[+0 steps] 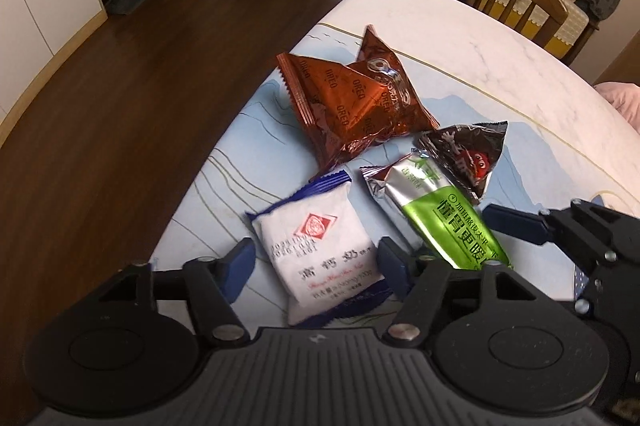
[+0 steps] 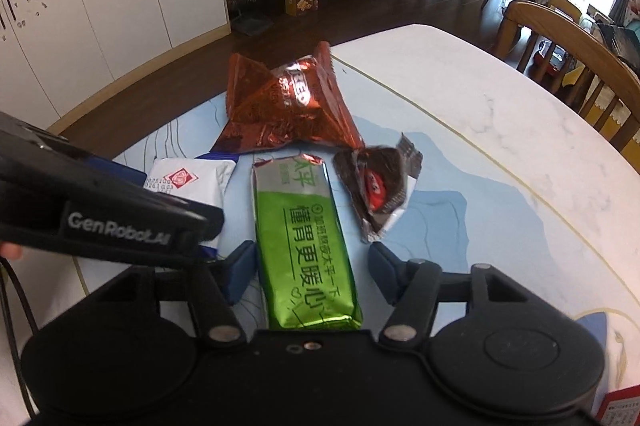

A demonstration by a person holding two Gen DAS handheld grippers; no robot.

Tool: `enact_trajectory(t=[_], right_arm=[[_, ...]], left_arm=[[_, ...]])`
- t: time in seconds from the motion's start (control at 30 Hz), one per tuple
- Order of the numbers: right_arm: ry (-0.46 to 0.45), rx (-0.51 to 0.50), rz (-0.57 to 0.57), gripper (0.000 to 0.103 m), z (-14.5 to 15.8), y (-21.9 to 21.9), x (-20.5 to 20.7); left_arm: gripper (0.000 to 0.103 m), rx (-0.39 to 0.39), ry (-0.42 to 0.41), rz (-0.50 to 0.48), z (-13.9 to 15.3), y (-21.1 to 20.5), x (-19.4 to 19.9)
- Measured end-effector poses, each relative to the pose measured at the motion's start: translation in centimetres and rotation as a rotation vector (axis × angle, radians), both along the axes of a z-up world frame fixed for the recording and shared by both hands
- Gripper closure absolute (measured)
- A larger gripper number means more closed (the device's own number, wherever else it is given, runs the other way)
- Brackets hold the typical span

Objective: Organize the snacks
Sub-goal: 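Grasp the white milk-candy packet with the left gripper while the right gripper grasps the green bar, then carry the white packet and green bar with both grippers over the box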

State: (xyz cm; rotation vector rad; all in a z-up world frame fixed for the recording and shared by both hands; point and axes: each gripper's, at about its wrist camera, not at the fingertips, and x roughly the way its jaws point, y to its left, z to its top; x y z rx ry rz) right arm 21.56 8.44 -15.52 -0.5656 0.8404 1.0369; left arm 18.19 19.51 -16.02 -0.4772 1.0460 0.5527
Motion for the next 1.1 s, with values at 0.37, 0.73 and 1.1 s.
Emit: enact_trajectory(t=[0.37, 0.73, 1.1], right_arm=[[-0.021, -0.019, -0.007, 0.062, 0.4, -0.8, -2.0], [0.059, 0.010, -0.166, 0.062, 2.0, -7.1, -4.2], [0.093, 0.057, -0.268, 0.062, 4.3, -13.8, -8.2]], left_arm=[[0.057, -0.011, -0.013, -0.068, 0.3, -0.3, -1.7], [0.066, -0.046, -0.008, -0.162, 1.1, -3.6, -4.5], [0.082, -0.078, 0.002, -0.203, 1.5, -6.3, -7.2]])
